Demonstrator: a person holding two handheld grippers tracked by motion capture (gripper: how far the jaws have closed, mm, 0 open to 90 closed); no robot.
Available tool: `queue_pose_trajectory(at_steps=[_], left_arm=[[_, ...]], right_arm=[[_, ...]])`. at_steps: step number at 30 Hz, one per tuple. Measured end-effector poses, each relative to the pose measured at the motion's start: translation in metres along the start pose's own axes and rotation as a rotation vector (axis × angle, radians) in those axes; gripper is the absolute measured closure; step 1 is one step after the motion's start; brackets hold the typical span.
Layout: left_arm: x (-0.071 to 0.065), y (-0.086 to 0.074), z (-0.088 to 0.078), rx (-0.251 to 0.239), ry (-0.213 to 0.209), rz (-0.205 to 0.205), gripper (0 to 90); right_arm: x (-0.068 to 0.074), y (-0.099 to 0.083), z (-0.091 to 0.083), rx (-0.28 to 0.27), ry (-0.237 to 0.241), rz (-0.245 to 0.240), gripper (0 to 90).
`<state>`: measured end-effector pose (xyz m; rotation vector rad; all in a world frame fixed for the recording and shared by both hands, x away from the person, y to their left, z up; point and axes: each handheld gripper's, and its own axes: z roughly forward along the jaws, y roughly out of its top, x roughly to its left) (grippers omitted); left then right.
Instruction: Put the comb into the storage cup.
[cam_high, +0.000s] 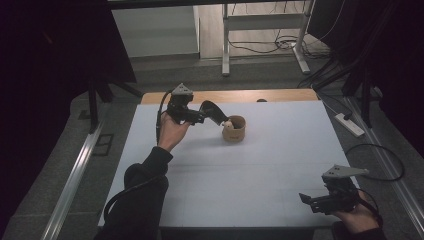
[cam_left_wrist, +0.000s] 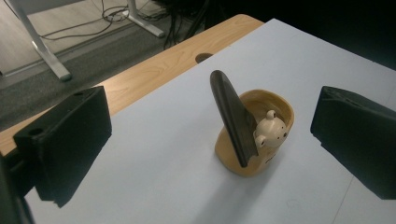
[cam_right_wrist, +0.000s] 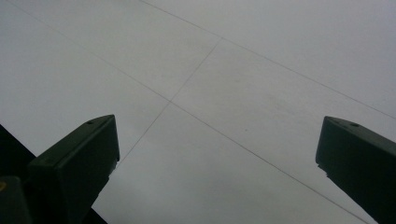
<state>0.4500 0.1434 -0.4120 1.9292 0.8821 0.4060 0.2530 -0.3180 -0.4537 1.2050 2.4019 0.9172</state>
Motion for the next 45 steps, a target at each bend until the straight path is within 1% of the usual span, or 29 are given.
queue_pose_trajectory(at_steps=[3, 9, 14, 17, 26, 31, 34, 40, 45], left_arm=[[-0.001, -0.002, -0.003, 0.001, -0.010, -0.010, 0.0], [-0.003, -0.005, -0.007, -0.004, -0.008, -0.012, 0.0], [-0.005, -0.010, -0.007, 0.009, -0.008, -0.008, 0.0], [-0.005, -0.014, -0.007, 0.017, -0.007, -0.013, 0.0], [-0.005, -0.021, -0.010, 0.015, -0.018, -0.043, 0.0], [-0.007, -0.024, -0.012, 0.019, -0.017, -0.034, 0.0], [-0.008, -0.026, -0.014, 0.011, -0.018, -0.032, 0.0], [-0.007, -0.031, -0.016, 0.001, -0.044, -0.033, 0.0], [-0.008, -0.035, -0.017, 0.008, -0.057, -0.033, 0.0]], right_arm=[[0.000, 0.000, 0.000, -0.004, -0.002, 0.001, 0.0], [0.000, 0.000, 0.000, -0.008, -0.006, 0.004, 0.0], [0.000, 0.000, 0.000, -0.006, -0.006, 0.002, 0.0], [0.000, 0.000, 0.000, -0.006, -0.006, 0.002, 0.0], [0.000, 0.000, 0.000, -0.009, -0.011, 0.002, 0.0], [0.000, 0.000, 0.000, -0.008, -0.011, 0.002, 0.0], [0.001, 0.000, 0.000, -0.008, -0.011, 0.001, 0.0], [0.001, 0.000, 0.000, -0.007, -0.011, -0.001, 0.0], [0.001, 0.000, 0.000, -0.006, -0.010, -0.001, 0.0]])
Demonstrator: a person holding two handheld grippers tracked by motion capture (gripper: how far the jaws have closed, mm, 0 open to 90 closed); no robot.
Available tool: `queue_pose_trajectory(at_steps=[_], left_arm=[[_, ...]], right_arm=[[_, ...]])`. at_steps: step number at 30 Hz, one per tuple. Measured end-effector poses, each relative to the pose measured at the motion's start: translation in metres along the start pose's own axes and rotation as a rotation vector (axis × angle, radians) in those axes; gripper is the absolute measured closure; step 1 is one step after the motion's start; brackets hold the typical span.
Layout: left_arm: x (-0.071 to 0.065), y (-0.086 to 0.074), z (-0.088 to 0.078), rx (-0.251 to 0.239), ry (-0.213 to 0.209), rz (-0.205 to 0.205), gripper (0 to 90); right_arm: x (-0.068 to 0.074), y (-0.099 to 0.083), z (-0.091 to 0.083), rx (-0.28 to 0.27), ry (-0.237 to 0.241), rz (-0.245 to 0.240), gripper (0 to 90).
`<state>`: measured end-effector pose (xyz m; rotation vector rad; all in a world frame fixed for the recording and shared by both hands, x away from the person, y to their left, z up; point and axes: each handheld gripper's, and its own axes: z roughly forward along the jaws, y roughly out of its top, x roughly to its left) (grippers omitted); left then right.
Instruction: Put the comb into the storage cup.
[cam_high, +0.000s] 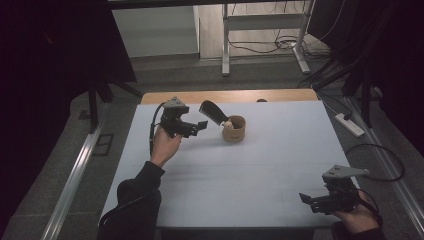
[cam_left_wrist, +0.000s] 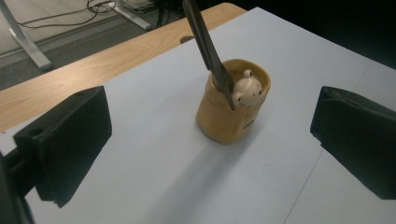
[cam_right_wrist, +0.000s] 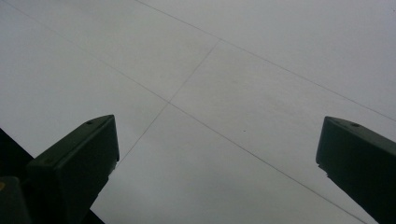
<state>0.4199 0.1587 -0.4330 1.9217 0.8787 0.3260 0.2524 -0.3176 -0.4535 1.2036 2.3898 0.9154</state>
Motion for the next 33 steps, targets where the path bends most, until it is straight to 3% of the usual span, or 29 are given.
queue_pose_trajectory(at_steps=[11, 16, 33], left_arm=[[-0.008, -0.004, -0.002, 0.037, 0.019, 0.014, 0.0], [-0.011, -0.009, -0.003, 0.027, -0.002, 0.007, 0.0], [-0.017, -0.023, 0.003, 0.070, 0.002, 0.002, 0.0]], right_arm=[[0.000, 0.000, 0.000, 0.001, 0.003, 0.001, 0.0], [0.000, 0.000, 0.000, -0.001, 0.002, 0.002, 0.0], [0.001, 0.000, 0.000, -0.001, 0.003, -0.001, 0.0]])
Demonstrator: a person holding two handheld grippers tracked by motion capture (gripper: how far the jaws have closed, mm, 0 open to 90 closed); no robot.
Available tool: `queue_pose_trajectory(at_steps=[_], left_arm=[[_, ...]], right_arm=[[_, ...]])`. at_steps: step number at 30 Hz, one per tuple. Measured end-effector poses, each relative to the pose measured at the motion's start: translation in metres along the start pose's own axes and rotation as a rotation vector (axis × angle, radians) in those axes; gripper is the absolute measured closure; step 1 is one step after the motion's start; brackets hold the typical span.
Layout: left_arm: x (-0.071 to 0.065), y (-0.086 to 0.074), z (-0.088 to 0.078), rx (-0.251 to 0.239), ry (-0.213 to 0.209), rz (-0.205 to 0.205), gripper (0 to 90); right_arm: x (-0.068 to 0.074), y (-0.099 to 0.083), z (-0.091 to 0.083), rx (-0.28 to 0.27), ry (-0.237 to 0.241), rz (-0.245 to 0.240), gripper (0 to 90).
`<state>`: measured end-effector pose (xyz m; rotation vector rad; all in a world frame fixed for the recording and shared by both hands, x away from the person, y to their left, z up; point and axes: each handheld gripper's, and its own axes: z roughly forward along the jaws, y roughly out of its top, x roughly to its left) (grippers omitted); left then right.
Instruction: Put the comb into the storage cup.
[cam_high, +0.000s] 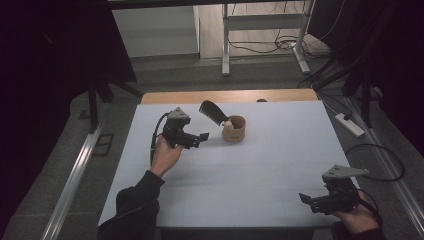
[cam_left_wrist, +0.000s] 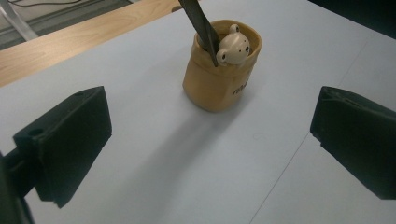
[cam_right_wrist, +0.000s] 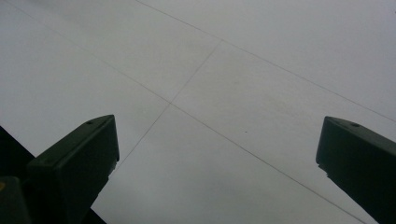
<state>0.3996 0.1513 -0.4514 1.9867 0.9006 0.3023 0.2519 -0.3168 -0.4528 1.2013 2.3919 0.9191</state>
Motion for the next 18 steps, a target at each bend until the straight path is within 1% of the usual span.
queue_pose_trajectory(at_steps=[12, 18], left_arm=[[-0.0032, -0.0073, -0.0053, 0.003, 0.021, 0.004, 0.0], [-0.0069, -0.0099, -0.0071, 0.010, 0.023, 0.009, 0.0]], right_arm=[[0.0003, -0.0003, -0.0003, -0.005, 0.004, -0.010, 0.0], [0.0004, -0.0002, -0.0002, -0.005, 0.005, -0.011, 0.0]])
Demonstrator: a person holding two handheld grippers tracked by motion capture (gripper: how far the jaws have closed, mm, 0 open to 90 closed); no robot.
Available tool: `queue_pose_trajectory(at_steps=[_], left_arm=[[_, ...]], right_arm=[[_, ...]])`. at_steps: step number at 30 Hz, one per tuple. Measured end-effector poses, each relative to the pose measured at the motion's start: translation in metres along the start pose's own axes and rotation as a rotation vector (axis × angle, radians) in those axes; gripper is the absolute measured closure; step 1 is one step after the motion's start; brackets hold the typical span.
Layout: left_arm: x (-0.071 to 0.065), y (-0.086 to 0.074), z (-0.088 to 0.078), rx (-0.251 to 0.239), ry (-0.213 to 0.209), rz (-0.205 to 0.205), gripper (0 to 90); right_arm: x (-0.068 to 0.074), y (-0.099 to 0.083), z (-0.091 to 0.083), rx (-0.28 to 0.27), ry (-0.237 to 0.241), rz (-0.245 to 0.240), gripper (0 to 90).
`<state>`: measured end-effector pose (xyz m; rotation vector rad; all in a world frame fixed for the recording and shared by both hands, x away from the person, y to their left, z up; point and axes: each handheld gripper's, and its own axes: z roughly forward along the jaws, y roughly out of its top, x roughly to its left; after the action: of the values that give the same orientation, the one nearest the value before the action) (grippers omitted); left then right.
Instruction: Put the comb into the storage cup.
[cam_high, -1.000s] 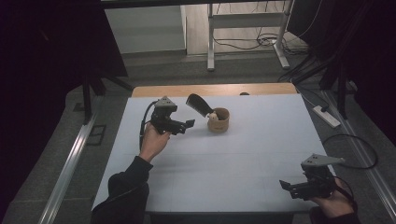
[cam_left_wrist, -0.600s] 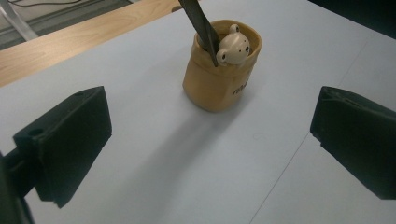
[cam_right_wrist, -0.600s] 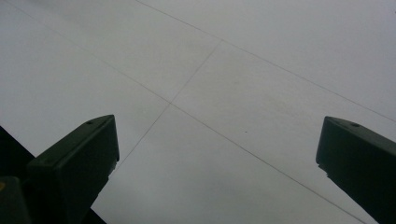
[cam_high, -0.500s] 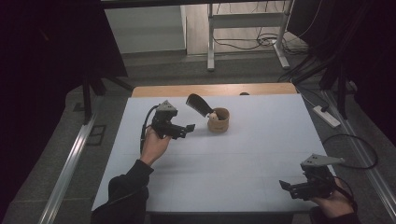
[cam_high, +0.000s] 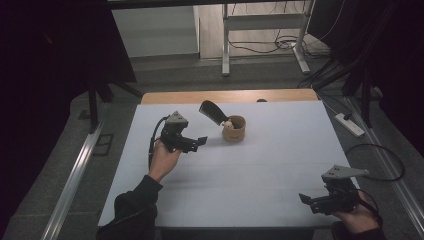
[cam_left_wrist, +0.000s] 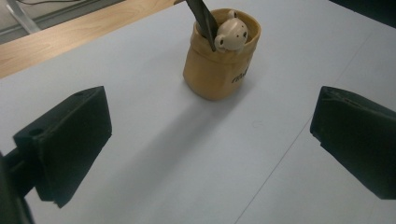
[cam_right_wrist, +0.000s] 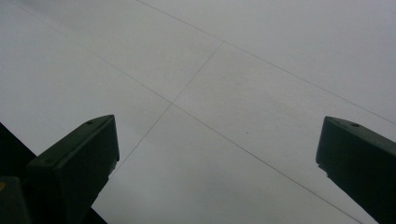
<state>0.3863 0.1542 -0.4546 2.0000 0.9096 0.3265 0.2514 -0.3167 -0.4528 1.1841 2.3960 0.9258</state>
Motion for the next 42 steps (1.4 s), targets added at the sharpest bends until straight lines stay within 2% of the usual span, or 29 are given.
queue_pose_trajectory(at_steps=[42], left_arm=[[-0.016, -0.021, -0.034, -0.007, -0.010, -0.023, 0.0]], right_arm=[[0.000, 0.000, 0.000, 0.001, 0.000, -0.001, 0.0]])
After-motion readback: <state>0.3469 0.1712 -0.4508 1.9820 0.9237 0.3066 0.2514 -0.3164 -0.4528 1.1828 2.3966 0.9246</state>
